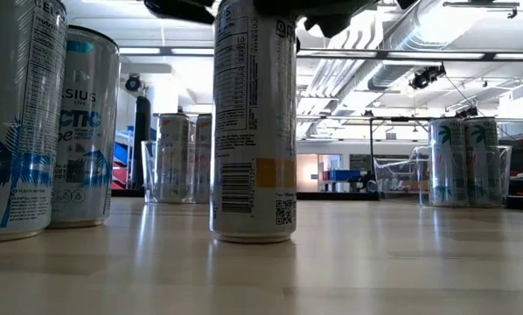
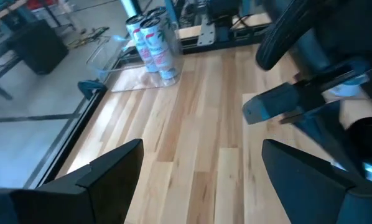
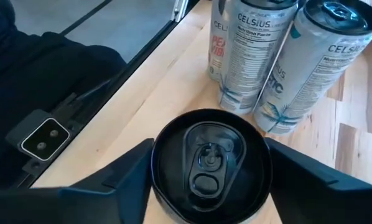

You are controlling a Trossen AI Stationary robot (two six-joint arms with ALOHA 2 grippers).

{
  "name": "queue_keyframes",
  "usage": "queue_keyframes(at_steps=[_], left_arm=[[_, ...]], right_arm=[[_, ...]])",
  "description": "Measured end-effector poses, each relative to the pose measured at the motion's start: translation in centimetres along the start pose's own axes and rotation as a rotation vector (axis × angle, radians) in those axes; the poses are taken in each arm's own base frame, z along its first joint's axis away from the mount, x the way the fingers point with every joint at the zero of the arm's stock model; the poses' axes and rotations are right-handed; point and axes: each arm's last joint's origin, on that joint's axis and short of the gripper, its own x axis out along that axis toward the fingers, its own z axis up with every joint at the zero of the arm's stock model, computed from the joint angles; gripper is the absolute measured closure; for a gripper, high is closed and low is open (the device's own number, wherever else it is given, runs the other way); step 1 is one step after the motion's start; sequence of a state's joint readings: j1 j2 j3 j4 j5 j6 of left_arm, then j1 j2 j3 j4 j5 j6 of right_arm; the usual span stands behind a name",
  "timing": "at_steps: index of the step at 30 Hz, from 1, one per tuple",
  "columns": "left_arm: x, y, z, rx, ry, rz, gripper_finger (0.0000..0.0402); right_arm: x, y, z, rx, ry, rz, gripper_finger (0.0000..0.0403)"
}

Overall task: Sort soda cans
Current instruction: Put the white/yellow soda can into the top left transparent bin

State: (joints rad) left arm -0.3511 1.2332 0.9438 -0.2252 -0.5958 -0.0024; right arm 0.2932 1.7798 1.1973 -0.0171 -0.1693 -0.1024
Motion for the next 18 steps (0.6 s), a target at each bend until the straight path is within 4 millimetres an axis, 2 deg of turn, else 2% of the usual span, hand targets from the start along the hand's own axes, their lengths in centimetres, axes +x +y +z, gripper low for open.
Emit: queue_keyframes(at_steps=[3,8,14,18], left_arm=[[0.6,-0.3,-0.3,-0.009,0.015,0.045,0.0078],[0.6,-0.2,-0.3,-0.033,0.011,0.143,0.0078],[0.1,-0.2,-0.4,-0.060,0.008,0.266,0.0078],[0.1,-0.1,-0.8,-0.082,0.030,0.291,0.0078]], right_arm=[[0.0,-0.1,0.1,0.013,-0.001,-0.069,0.0165],[-1.1,-1.1,0.1,0.117,0.035,-0.392,0.0165],[-4.2,-2.9,-0.5,0.470,0.052,-0.743,0.0165],[-4.6,-3.8,-1.4,0.593,0.064,-0.848,0.0165]])
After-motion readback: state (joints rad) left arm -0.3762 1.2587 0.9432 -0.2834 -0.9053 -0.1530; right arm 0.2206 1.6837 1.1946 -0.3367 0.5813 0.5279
